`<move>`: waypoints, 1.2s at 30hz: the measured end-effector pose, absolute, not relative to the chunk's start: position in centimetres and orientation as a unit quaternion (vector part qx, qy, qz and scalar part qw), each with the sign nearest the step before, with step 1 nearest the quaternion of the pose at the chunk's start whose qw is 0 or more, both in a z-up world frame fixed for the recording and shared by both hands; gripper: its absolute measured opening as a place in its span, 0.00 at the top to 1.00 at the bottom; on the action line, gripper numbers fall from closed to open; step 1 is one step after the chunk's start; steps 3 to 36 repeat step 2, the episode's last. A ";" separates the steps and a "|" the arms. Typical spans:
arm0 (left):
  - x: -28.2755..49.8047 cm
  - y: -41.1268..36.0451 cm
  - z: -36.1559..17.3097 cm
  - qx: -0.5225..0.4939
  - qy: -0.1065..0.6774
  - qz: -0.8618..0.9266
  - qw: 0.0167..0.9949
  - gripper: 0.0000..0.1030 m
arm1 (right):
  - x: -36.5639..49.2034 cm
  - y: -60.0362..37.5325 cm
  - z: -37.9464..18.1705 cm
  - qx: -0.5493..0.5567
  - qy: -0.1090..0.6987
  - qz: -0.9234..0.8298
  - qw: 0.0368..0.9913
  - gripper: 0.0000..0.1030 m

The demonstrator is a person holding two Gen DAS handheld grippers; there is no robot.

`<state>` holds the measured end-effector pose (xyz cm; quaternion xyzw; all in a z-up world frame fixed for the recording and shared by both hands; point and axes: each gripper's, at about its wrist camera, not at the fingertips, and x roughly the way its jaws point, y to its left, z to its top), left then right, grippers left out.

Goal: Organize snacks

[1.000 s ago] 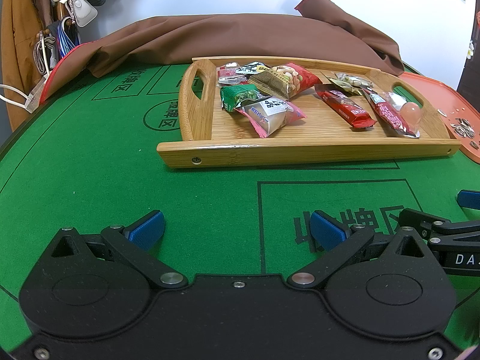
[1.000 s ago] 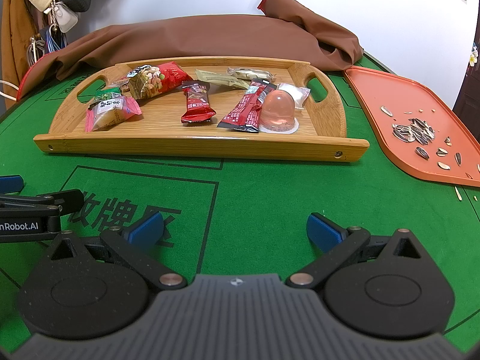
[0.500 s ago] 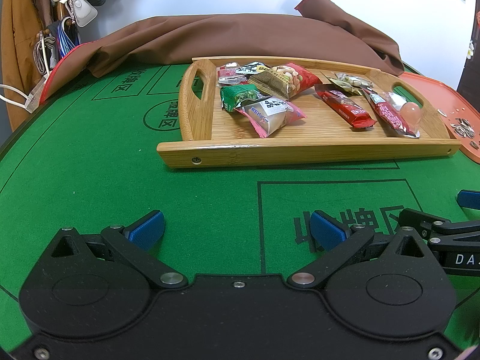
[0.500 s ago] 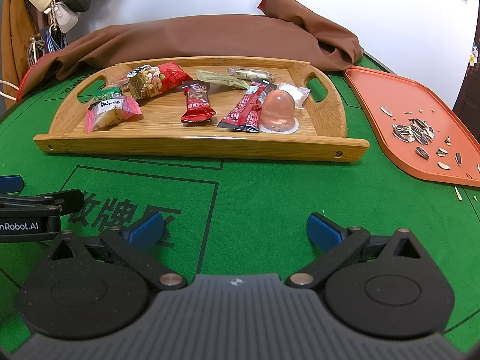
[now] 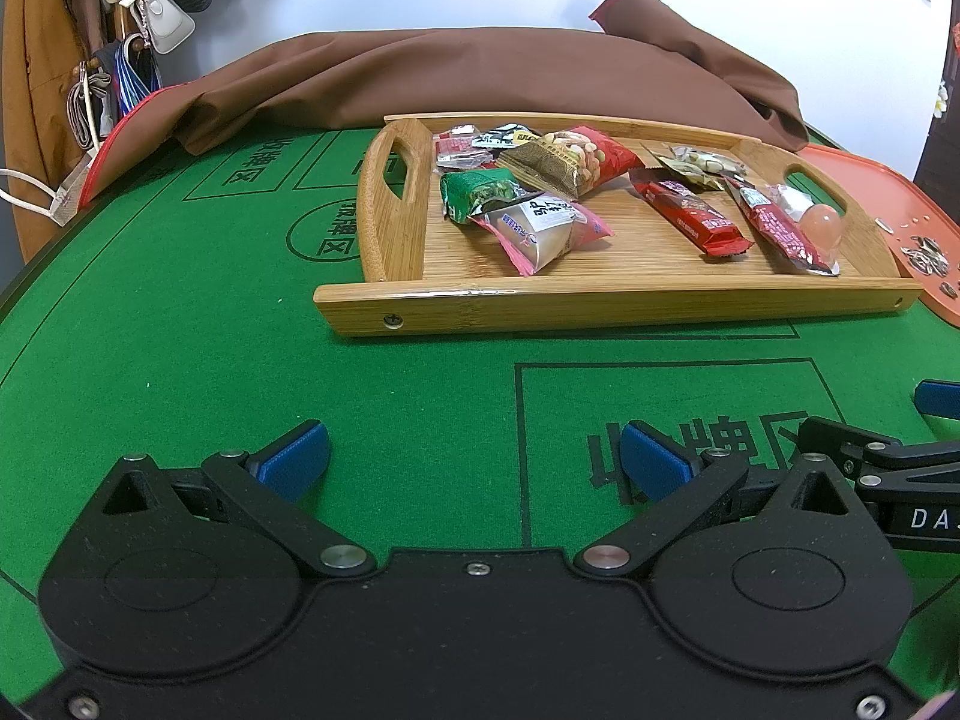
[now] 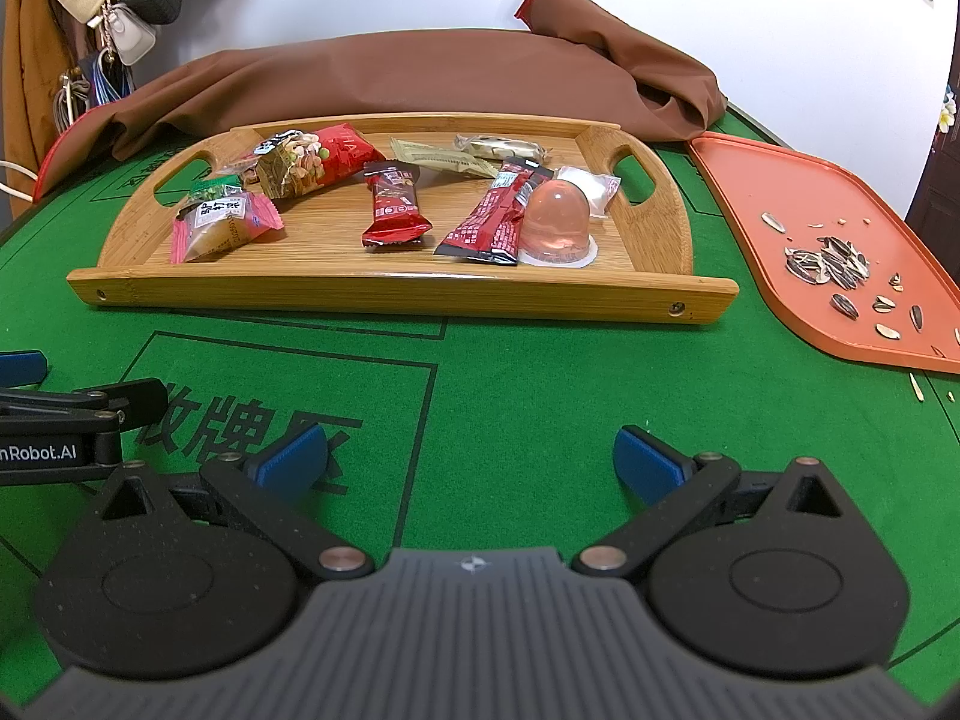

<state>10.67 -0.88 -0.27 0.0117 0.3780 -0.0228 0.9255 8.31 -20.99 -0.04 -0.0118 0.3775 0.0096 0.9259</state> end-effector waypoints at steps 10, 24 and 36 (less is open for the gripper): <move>10.7 -0.9 -0.3 0.012 0.378 -0.023 0.925 0.00 | 8.3 -21.0 0.0 -0.012 0.378 0.010 0.926 0.00; 10.7 -0.9 -0.3 0.012 0.378 -0.023 0.925 0.00 | 8.3 -21.0 0.0 -0.012 0.378 0.010 0.926 0.00; 10.7 -0.9 -0.3 0.012 0.378 -0.023 0.925 0.00 | 8.3 -21.0 0.0 -0.012 0.378 0.010 0.926 0.00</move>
